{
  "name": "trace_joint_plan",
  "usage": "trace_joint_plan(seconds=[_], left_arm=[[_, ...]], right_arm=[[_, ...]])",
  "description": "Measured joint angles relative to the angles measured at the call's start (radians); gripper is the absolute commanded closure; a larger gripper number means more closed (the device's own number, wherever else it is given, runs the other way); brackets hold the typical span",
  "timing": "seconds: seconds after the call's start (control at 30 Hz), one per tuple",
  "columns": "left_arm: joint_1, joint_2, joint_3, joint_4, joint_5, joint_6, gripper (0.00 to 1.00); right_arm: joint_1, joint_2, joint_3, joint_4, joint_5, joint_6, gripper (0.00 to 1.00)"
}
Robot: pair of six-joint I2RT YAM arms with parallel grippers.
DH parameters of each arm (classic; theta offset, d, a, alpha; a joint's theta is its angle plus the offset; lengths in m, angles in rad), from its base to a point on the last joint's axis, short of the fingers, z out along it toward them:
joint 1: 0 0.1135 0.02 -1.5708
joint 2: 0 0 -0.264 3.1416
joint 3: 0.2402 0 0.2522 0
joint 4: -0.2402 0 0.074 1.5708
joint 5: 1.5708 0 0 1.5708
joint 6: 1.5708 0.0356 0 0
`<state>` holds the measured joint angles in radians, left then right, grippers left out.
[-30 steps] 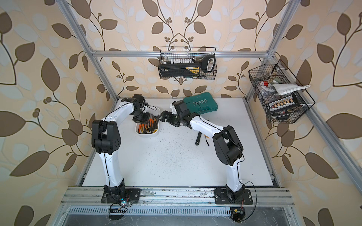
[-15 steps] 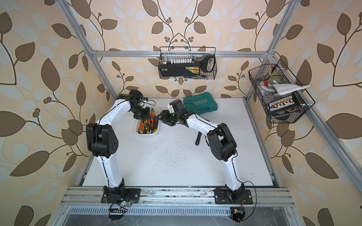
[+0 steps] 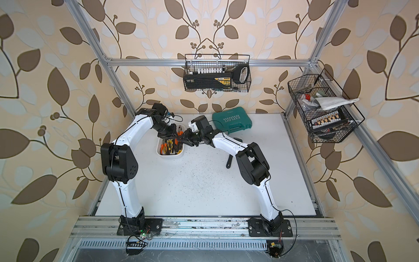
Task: Take the pliers out of the storage box
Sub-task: Place the pliers at the center of the board.
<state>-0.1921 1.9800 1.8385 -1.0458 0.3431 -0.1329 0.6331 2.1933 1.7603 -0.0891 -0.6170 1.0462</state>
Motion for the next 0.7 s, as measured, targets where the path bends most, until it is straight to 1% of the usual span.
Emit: trace_joint_plan(seconds=[0.1,0.13,0.17,0.23,0.3,0.33,0.5,0.57,0.7], left_arm=[[0.000,0.000,0.000,0.000,0.002,-0.003,1.00],[0.000,0.000,0.000,0.001,0.001,-0.003,0.96],[0.000,0.000,0.000,0.000,0.001,-0.003,0.90],[0.000,0.000,0.000,-0.001,0.000,-0.002,0.67],[0.000,-0.001,0.002,-0.002,0.006,-0.002,0.53],[0.000,-0.002,0.006,-0.003,0.007,0.001,0.48],[0.000,-0.005,0.039,-0.005,0.006,0.029,0.36],[0.000,-0.008,0.049,-0.007,0.005,0.038,0.34],[0.000,-0.025,0.052,-0.007,0.000,0.055,0.34]], right_arm=[[-0.002,0.000,0.000,0.000,-0.006,0.010,0.97],[-0.002,0.000,0.000,0.001,-0.007,0.013,1.00],[-0.003,0.000,-0.002,0.003,-0.008,0.015,1.00],[-0.006,-0.002,-0.015,0.019,-0.014,0.019,1.00],[-0.011,-0.006,-0.042,0.034,-0.017,0.023,1.00],[-0.016,-0.010,-0.065,0.042,-0.019,0.027,1.00],[-0.056,-0.036,-0.220,0.088,-0.027,0.057,1.00],[-0.074,-0.061,-0.273,0.119,-0.039,0.060,1.00],[-0.106,-0.171,-0.400,0.140,-0.039,0.048,1.00]])
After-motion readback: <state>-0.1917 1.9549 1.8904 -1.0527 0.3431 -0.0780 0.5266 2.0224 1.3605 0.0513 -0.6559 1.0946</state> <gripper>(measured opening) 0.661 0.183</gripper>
